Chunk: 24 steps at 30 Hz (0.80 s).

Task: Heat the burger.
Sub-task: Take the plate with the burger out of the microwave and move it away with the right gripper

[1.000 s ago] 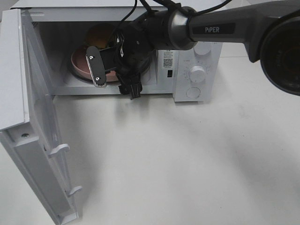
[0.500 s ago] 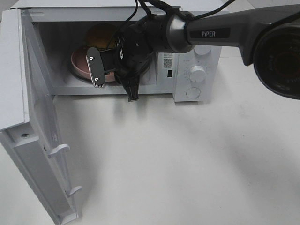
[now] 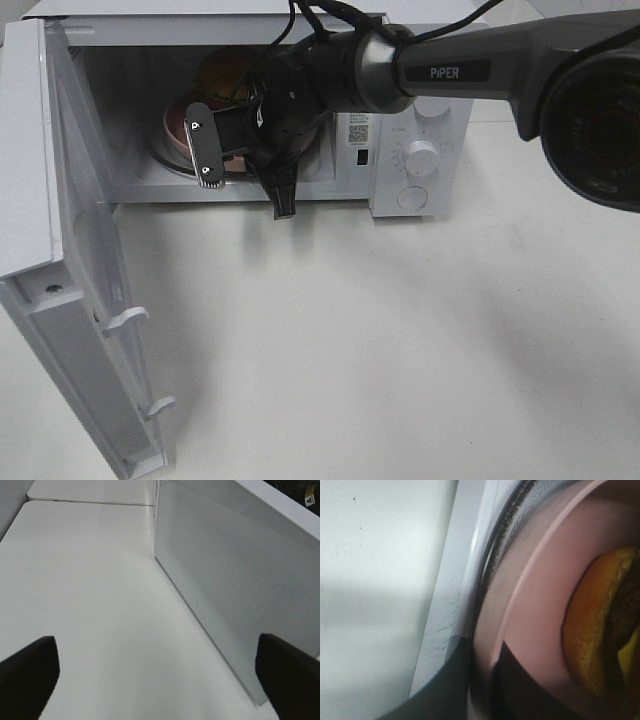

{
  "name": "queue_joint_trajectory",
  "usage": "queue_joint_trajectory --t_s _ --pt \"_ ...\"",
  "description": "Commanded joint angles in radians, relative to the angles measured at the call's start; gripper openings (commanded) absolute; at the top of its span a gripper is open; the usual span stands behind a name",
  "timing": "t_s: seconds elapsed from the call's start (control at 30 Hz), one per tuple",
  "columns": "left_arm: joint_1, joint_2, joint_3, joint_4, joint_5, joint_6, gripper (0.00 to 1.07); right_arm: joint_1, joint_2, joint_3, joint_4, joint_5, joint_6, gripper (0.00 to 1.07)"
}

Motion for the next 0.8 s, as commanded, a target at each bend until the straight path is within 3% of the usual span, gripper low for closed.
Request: queue_joint_trajectory --t_s 0.03,0.37,0.53,0.63,0.8 --pt "0.003 -0.014 0.002 -0.005 0.001 0.0 1.0 -0.003 -0.009 -0.008 0.005 -0.003 -0.002 0.0" --pt "0.003 -0.014 0.002 -0.005 0.001 0.0 1.0 0.03 -0.049 0.015 0.019 0.062 -0.132 0.0" --pt "0.003 -0.014 0.002 -0.005 0.001 0.0 1.0 0.031 -0.155 0.173 0.015 -0.1 -0.158 0.0" --pt "0.003 -0.014 0.002 -0.005 0.001 0.0 1.0 0.031 -0.172 0.198 0.013 -0.117 -0.158 0.0" --pt "0.003 -0.014 0.002 -0.005 0.001 0.0 1.0 0.041 -0.254 0.342 -0.038 -0.171 -0.146 0.0"
